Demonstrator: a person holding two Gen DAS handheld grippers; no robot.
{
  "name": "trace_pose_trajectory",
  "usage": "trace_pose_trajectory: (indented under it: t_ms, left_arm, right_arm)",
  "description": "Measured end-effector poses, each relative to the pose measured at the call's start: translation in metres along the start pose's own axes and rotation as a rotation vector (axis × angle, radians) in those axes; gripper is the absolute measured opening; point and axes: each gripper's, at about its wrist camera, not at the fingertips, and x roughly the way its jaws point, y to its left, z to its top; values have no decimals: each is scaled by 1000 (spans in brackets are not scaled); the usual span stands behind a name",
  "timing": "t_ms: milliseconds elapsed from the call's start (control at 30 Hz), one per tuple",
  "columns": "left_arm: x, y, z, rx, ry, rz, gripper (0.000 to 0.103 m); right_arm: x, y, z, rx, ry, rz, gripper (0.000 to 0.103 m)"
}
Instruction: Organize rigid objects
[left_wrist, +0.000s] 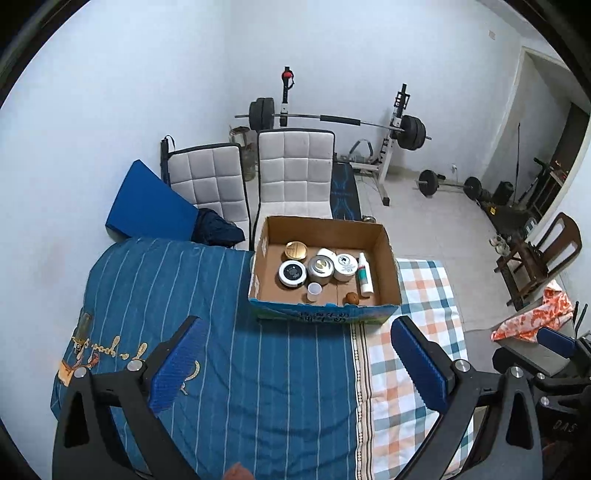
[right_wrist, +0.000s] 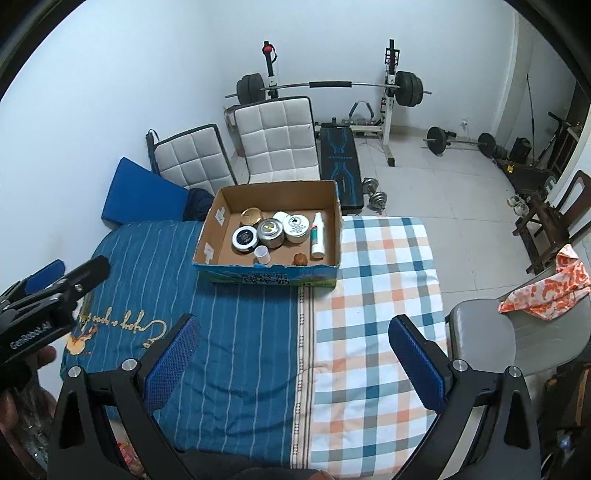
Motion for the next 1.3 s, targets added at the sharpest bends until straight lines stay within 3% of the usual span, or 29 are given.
trace_pose_trajectory:
  t_ms: [567,1300]
  left_arm:
    - [-3,-5,8,15,-43,27,103]
    - [-8,-1,7,9,-73,46,103]
  right_arm:
    - [4,-10,28,42,-59,-50,103]
    - [-9,-2,35,13,-98,-89,103]
